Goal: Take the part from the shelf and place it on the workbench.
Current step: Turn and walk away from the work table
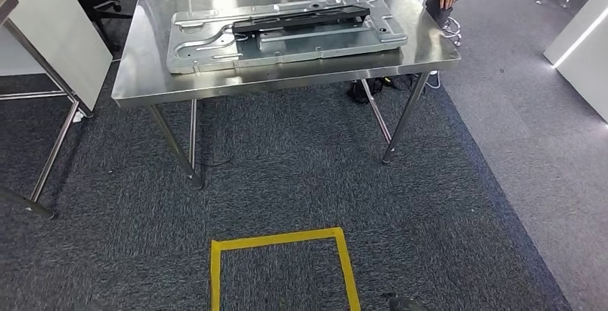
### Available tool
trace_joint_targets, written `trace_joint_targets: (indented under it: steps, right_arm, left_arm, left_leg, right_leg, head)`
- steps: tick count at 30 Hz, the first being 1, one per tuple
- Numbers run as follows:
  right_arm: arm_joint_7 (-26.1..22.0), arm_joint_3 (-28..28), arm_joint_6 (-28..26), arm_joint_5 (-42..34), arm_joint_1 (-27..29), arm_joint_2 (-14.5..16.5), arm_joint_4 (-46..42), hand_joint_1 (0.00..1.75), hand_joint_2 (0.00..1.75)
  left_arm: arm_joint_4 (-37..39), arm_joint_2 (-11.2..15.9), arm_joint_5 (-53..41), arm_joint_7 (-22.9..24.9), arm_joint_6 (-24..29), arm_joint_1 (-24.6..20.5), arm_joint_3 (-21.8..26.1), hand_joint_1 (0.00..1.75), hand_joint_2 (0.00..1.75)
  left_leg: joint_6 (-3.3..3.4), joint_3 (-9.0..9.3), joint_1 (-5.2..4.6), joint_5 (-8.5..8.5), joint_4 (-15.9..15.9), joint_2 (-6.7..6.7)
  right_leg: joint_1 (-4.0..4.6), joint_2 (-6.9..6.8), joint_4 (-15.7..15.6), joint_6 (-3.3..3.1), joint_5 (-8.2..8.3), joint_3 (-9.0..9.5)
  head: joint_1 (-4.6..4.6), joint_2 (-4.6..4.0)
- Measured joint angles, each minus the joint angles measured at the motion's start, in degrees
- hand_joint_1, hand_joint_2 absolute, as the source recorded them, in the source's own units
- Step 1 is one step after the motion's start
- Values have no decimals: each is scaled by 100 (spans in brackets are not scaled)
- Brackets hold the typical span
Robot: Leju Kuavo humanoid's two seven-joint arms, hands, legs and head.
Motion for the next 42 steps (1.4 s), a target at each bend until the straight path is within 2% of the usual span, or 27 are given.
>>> trace_joint_targets:
  steps: [1,3,4,5,7,8,11,12,13,14,16,18,19,20,22,23,26,27,28,29,30,32,34,37,39,41,42]
  right_arm:
    - [-1,-31,7,-8,-16,3,21,0,0]
    - [-3,-70,10,-13,-40,11,54,0,0]
    - [-4,-85,11,-13,-49,16,71,0,0]
    - [-4,-100,12,-14,-56,26,86,0,0]
    - [-3,-131,20,-16,-79,57,116,0,0]
    - [-2,-147,25,-19,-89,70,126,0,0]
    - [0,-173,39,-28,-82,81,156,0,0]
    - [0,-176,43,-29,-76,83,166,0,0]
    - [0,-178,45,-29,-74,84,175,0,0]
    - [0,-181,47,-29,-76,85,182,0,0]
    - [0,-190,48,-29,-94,88,190,0,0]
    - [2,-202,53,-29,-110,93,195,0,0]
    - [7,-207,61,-29,-122,95,198,0,0]
    - [11,-209,70,-29,-133,98,201,0,0]
    - [21,-212,95,-28,-161,111,206,0,0]
    - [24,-212,106,-28,-165,118,208,0,0]
    - [36,-212,120,-21,-133,126,222,0,0]
    - [40,-212,120,-19,-122,126,230,0,0]
    - [45,-213,121,-17,-118,125,237,0,0]
    - [48,-213,121,-16,-118,125,242,0,0]
    - [49,-213,122,-15,-120,126,245,0,0]
    - [50,-214,123,-13,-131,121,246,0,0]
    - [52,-215,126,-12,-147,112,249,0,0]
    - [55,-218,141,-12,-179,117,252,0,0]
    - [55,-221,143,-12,-195,130,252,0,0]
    - [55,-224,145,-12,-181,136,256,0,0]
    - [56,-225,147,-12,-171,136,261,0,0]
  left_arm:
    - [40,10,-3,-7,4,-5,1,0,0]
    - [95,31,-5,-14,9,-14,1,0,0]
    - [115,43,-5,-17,12,-16,1,0,0]
    - [131,57,-6,-18,16,-11,1,0,0]
    - [164,87,-8,-20,26,2,5,0,0]
    - [185,99,-13,-21,33,4,7,0,0]
    - [277,144,-48,-36,89,-8,9,0,0]
    - [316,164,-56,-45,112,-11,9,0,0]
    - [355,183,-58,-55,128,-16,9,0,0]
    - [386,199,-58,-61,137,-17,9,0,0]
    - [438,228,-60,-71,161,-21,9,0,0]
    - [493,268,-64,-96,208,-42,8,0,0]
    - [524,290,-67,-112,235,-57,7,0,0]
    - [555,312,-71,-126,266,-66,5,0,0]
    - [621,350,-81,-140,330,-61,7,0,0]
    - [660,361,-86,-143,363,-59,9,0,0]
    - [786,390,-104,-155,437,-76,12,0,0]
    - [825,400,-111,-163,452,-76,13,0,0]
    - [860,407,-114,-173,464,-74,13,0,0]
    - [892,412,-118,-180,474,-72,14,0,0]
    - [921,416,-122,-187,482,-71,14,0,0]
    - [979,419,-128,-200,505,-82,13,0,0]
    - [1035,434,-138,-218,531,-94,13,0,0]
    - [1092,469,-145,-232,551,-70,14,0,0]
    - [1125,489,-148,-232,555,-64,14,0,0]
    - [1153,499,-150,-232,557,-77,14,0,0]
    - [1163,503,-152,-232,559,-82,14,0,0]
  left_leg:
    - [-27,-107,6,51,61,-60]
    - [-90,-255,0,141,163,-174]
    - [-127,-293,-3,191,186,-232]
    - [-167,-316,-10,246,179,-297]
    - [-232,-381,-1,257,199,-327]
    - [-258,-442,7,101,302,-252]
    - [-358,-680,60,-796,1213,74]
    - [-399,-719,84,-950,1572,120]
    - [-433,-699,109,-950,1817,145]
    - [-458,-592,131,-829,1883,165]
    - [-470,-52,160,-562,1391,290]
    - [-425,657,136,-641,472,534]
    - [-381,864,111,-735,147,615]
    - [-329,941,85,-795,-30,622]
    - [-201,855,72,-723,-103,522]
    - [-137,795,74,-653,-124,473]
    - [9,544,51,-420,-141,311]
    - [28,449,29,-346,-129,241]
    - [36,354,7,-276,-111,167]
    - [34,256,-10,-212,-83,86]
    - [28,157,-23,-157,-47,7]
    - [5,-15,-37,-66,43,-139]
    - [-39,-123,-44,23,102,-260]
    - [-140,-209,-49,142,109,-385]
    - [-205,-325,-34,-134,335,-198]
    - [-293,-515,27,-712,962,57]
    - [-348,-597,63,-920,1335,111]
  right_leg:
    - [-6,121,-396,-19,54,303]
    - [-5,387,-1145,-57,-31,799]
    - [5,465,-1342,-78,-112,904]
    - [18,443,-1392,-100,-112,912]
    - [-3,289,-1394,-187,-15,820]
    - [-18,207,-1408,-241,54,761]
    - [-20,-43,-1416,-306,261,525]
    - [-16,-133,-1409,-293,326,436]
    - [-14,-224,-1397,-278,385,346]
    - [-15,-310,-1383,-261,439,260]
    - [-18,-463,-1336,-216,525,125]
    - [-8,-599,-1273,-153,588,57]
    - [-5,-669,-1257,-115,624,48]
    - [-5,-738,-1258,-76,664,37]
    - [-21,-784,-1266,14,707,18]
    - [-32,-668,-1194,47,592,-17]
    - [-41,-149,-356,65,-237,-263]
    - [-30,-80,-5,52,-429,-333]
    - [-15,-51,227,32,-483,-343]
    - [1,-36,261,4,-407,-258]
    - [20,-14,87,-32,-254,-72]
    - [63,186,-722,-138,-24,513]
    - [86,376,-1349,-210,-24,895]
    - [87,258,-1496,-265,37,876]
    - [58,109,-1533,-344,160,776]
    - [51,-48,-1541,-381,269,647]
    - [49,-139,-1531,-371,321,573]
  head:
    - [0,0]
    - [-2,1]
    - [-4,1]
    - [-3,1]
    - [-9,1]
    - [-14,1]
    - [-30,1]
    - [-31,1]
    - [-31,1]
    - [-32,1]
    - [-33,1]
    - [-29,1]
    - [-27,0]
    - [-25,0]
    - [-23,0]
    - [-22,1]
    - [-19,1]
    - [-18,1]
    - [-19,1]
    - [-19,0]
    - [-19,-1]
    - [-19,-1]
    - [-19,0]
    - [-16,1]
    - [-26,0]
    - [-35,-1]
    - [-36,-1]
